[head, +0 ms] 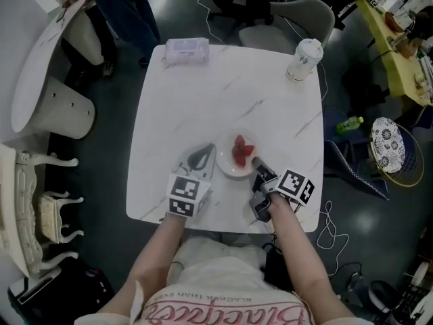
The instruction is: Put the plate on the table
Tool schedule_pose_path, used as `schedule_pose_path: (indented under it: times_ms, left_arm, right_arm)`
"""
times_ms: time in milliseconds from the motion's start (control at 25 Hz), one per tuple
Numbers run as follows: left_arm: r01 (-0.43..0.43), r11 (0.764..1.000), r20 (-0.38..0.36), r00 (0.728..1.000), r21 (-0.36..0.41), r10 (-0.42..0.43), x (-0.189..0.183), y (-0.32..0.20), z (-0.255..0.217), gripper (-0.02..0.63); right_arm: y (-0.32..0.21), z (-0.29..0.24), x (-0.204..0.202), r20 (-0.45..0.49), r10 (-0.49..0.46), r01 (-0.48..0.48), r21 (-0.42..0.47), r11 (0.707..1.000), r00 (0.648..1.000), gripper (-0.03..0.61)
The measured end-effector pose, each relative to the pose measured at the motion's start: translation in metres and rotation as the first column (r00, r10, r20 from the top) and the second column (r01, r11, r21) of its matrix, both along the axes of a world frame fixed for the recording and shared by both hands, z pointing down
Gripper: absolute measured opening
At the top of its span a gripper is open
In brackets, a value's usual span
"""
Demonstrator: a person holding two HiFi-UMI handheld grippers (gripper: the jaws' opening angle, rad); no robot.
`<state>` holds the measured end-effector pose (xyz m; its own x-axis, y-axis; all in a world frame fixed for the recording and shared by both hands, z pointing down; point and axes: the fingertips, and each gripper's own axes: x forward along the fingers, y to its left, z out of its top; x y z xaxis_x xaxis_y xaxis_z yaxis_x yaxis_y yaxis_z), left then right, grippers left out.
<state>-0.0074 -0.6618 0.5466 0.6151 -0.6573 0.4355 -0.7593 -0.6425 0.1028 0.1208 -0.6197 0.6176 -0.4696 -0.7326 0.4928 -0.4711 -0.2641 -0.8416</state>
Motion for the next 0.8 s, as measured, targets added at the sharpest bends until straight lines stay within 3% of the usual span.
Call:
schedule_pose_path:
  times_ms: [160,360,440,600,720,800]
  left_arm:
    - [-0.001,1.000,0.012,1.000,-0.030,0.001,0.001,-0.006,0.012,0.005]
    - [0.000,0.999,0.021,1.000,-0.052,0.002,-0.001,-0.008,0.022,0.005]
    - [0.006,0.998,0.018,1.000,-0.058,-0.005,-0.002,-0.010,0.022,0.005]
    - [0.021,0.998,0.006,1.000,-0.060,-0.021,-0.005,-0.013,0.021,0.005]
    - [0.036,0.998,0.001,0.999,-0.049,-0.036,-0.009,-0.017,0.016,0.005]
    - [0.045,0.998,-0.005,0.999,-0.043,-0.045,-0.011,-0.018,0.013,0.005]
  right_arm:
    - [-0.013,0.011,0.005,-0.078,-0.015,0.014,-0.011,1.000,0.997,0.011]
    - [-0.020,0.022,0.010,-0.284,-0.073,0.067,-0.031,0.997,0.956,0.014]
    - [-0.022,0.026,0.012,-0.378,-0.101,0.091,-0.045,0.995,0.920,0.028]
    - [-0.020,0.036,0.019,-0.561,-0.145,0.101,-0.110,0.989,0.815,0.074]
    - [-0.022,0.038,0.018,-0.641,-0.179,0.125,-0.130,0.984,0.746,0.091]
    - [-0.023,0.038,0.017,-0.663,-0.187,0.127,-0.139,0.982,0.725,0.094]
